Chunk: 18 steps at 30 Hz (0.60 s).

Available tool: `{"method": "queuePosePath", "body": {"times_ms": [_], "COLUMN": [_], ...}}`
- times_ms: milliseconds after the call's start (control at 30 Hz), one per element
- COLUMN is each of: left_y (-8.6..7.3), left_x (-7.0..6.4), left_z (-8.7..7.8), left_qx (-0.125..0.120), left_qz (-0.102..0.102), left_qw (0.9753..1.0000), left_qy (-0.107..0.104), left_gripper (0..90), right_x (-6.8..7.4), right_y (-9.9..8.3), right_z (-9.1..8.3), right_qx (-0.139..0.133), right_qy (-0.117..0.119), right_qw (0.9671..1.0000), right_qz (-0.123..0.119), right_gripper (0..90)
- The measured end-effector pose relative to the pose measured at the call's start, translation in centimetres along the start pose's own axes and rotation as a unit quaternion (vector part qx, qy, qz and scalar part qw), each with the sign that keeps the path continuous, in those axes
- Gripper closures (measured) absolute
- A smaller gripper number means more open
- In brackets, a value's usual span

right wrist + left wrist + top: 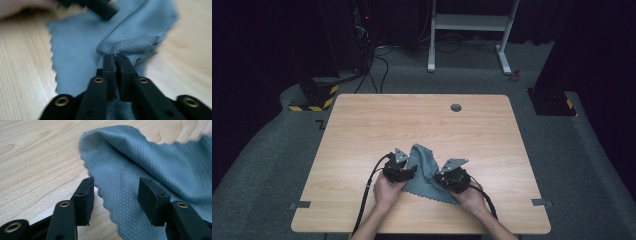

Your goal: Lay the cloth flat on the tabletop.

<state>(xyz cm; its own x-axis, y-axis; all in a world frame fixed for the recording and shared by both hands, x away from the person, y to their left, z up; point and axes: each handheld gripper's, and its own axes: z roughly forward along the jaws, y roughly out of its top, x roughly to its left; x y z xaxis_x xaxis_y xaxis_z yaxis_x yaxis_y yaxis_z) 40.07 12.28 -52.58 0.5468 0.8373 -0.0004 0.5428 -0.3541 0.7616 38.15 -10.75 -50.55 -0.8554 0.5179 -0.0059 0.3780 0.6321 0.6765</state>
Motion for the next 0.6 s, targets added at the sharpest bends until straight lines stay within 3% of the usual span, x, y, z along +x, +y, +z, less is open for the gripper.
{"method": "queuePosePath", "body": {"times_ms": [100,167,267,333,467,600], "left_y": [0.0,0.0,0.0,0.0,0.0,0.0], "left_x": [0.0,0.0,0.0,0.0,0.0,0.0], "left_z": [0.0,0.0,0.0,0.0,0.0,0.0], "left_qx": [0.000,0.001,0.000,0.000,0.001,0.001], "left_qz": [-0.001,-0.003,-0.004,-0.003,-0.004,-0.006], "left_qw": [1.0000,1.0000,1.0000,1.0000,0.9999,0.9999], "left_qy": [0.005,0.007,0.008,0.009,0.010,0.010], "left_gripper": [44.8,43.4,42.7,42.3,41.9,41.7], "right_x": [0.3,-0.1,-1.2,-1.9,-2.4,-2.4], "right_y": [-0.4,-0.4,-0.5,-0.6,-0.6,0.0], "right_z": [0.0,-0.8,-2.3,-2.9,-2.5,-1.0], "right_qx": [-0.001,-0.021,-0.047,-0.047,-0.037,-0.036], "right_qy": [0.015,0.025,0.015,0.001,-0.010,0.006], "right_qw": [0.9999,0.9992,0.9975,0.9966,0.9957,0.9929], "right_qz": [0.003,0.021,0.051,0.068,0.084,0.113], "right_gripper": [79.8,79.1,78.9,78.7,75.7,69.6]}}
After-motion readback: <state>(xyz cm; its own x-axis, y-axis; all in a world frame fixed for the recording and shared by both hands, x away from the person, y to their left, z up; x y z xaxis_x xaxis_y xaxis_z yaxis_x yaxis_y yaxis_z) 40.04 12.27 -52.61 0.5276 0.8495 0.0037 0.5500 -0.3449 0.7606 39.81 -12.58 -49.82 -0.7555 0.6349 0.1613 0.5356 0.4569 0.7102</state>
